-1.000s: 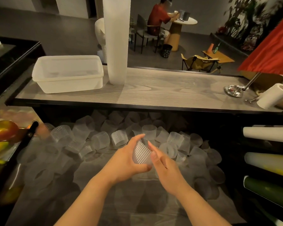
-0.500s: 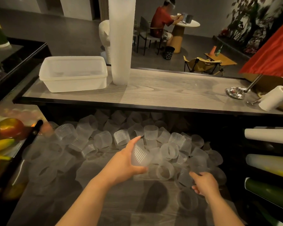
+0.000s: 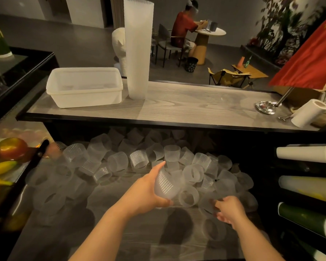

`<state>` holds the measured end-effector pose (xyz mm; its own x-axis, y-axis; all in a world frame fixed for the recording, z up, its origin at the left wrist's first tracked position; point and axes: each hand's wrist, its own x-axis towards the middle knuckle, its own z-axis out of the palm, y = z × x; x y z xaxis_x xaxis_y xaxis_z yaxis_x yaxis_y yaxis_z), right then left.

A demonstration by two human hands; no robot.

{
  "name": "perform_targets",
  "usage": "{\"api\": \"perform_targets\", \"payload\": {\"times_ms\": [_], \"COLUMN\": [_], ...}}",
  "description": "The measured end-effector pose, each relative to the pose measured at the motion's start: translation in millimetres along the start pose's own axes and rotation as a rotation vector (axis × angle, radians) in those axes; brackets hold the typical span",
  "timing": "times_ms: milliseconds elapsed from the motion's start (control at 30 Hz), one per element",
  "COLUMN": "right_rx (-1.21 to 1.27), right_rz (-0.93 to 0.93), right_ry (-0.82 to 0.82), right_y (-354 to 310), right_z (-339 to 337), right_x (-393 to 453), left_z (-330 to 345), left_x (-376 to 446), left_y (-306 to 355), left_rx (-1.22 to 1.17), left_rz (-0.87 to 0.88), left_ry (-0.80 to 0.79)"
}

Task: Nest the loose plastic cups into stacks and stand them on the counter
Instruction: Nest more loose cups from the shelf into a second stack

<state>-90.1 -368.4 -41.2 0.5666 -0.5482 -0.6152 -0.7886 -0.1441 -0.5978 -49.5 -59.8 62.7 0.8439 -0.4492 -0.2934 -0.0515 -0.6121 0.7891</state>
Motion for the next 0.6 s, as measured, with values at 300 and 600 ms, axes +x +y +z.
{"api": "perform_targets", "payload": {"times_ms": [300, 600], "right_rx": [0.029, -0.21], "right_rz": [-0.149, -0.346], "right_ry": [0.051, 0.177], "right_y": [8, -10], "right_z": [10, 26], "right_x": [0, -37], "left_z": [-2, -10], "left_x": [-15, -32], "left_y": [-3, -5], "left_rx": [-0.007, 0.018], "left_rz": [-0.003, -0.028], "left_ry": [0.022, 0.06]}}
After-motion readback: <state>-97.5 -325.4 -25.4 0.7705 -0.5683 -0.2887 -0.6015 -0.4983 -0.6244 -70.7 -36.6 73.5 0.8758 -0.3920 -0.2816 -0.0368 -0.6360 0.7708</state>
